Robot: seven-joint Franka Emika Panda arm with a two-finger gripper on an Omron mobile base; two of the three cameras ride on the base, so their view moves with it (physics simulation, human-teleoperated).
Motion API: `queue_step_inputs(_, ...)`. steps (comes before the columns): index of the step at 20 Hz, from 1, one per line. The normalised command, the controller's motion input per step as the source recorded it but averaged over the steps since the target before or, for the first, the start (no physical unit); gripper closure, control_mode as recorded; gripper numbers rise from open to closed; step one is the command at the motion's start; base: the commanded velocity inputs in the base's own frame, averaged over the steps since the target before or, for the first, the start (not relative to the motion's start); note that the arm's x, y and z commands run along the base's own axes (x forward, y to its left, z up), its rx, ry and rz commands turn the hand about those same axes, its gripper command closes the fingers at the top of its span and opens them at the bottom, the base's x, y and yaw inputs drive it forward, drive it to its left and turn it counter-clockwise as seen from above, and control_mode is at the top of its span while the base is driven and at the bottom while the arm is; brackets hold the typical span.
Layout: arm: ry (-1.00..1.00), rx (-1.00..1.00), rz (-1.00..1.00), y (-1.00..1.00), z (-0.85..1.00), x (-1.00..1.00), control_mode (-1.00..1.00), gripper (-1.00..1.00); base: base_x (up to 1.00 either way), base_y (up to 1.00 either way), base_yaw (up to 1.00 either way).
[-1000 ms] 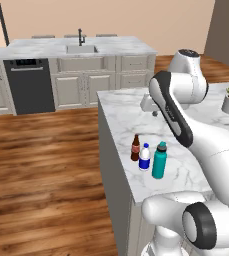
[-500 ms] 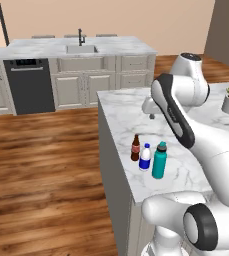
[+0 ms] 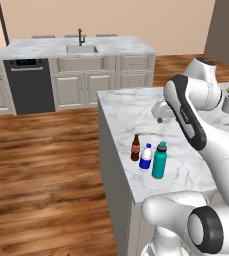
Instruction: Pick the bottled water, bottled drink, water bottle from the counter and place them in the open cabinet.
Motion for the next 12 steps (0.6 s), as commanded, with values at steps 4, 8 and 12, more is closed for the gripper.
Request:
queue_step_inputs(4, 0.00, 0.00, 0.12, 0.09, -0.03, 0.12, -1.00, -1.00, 0.00, 0.00, 0.00)
queue_step_inputs(8, 0.00, 0.00, 0.11, 0.02, 0.00, -0.01, -1.00, -1.00, 0.00, 0.00, 0.00)
queue_step_inputs(12, 0.00, 0.00, 0.12, 0.00, 0.00, -0.15, -1.00, -1.00, 0.00, 0.00, 0.00)
